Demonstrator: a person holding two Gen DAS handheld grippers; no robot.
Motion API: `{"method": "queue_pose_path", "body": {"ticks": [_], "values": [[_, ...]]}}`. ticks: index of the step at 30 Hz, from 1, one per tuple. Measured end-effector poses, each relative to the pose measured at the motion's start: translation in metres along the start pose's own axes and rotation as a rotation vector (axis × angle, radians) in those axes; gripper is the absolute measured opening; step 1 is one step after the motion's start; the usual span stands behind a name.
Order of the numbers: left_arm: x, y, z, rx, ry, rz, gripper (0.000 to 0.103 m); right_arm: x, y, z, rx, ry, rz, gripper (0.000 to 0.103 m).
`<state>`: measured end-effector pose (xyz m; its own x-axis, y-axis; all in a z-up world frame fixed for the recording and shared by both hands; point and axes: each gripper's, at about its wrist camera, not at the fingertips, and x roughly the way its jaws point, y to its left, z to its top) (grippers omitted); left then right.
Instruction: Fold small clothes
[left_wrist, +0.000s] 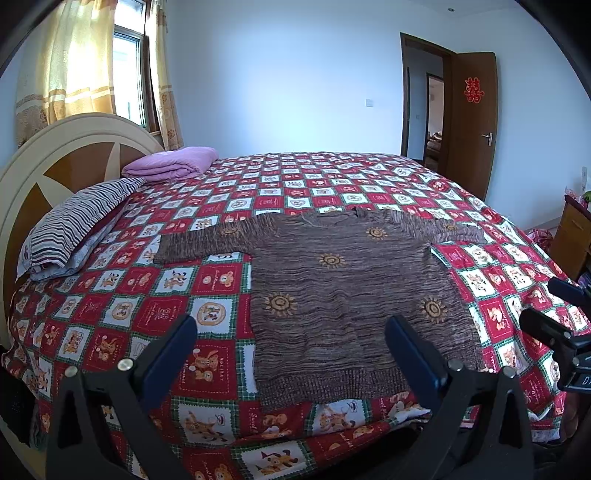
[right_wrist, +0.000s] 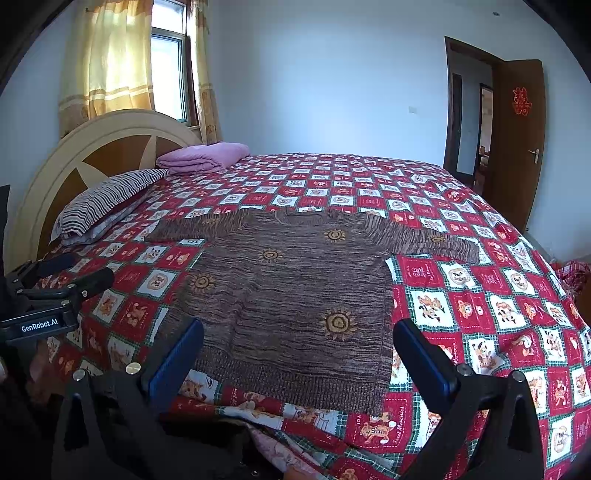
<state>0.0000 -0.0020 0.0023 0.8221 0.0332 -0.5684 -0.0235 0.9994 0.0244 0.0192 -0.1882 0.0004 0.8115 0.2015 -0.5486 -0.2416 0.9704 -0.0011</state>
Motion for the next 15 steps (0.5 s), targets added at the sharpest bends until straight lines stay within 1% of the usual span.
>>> {"method": "queue_pose_path", "body": {"ticks": [15], "values": [[-0.0001,0.0012,-0.0013,-0.001,-0.003,0.005,0.103,0.0019,-0.0011,-0.0009,0.003,-0.001,0.000,0.102]]}}
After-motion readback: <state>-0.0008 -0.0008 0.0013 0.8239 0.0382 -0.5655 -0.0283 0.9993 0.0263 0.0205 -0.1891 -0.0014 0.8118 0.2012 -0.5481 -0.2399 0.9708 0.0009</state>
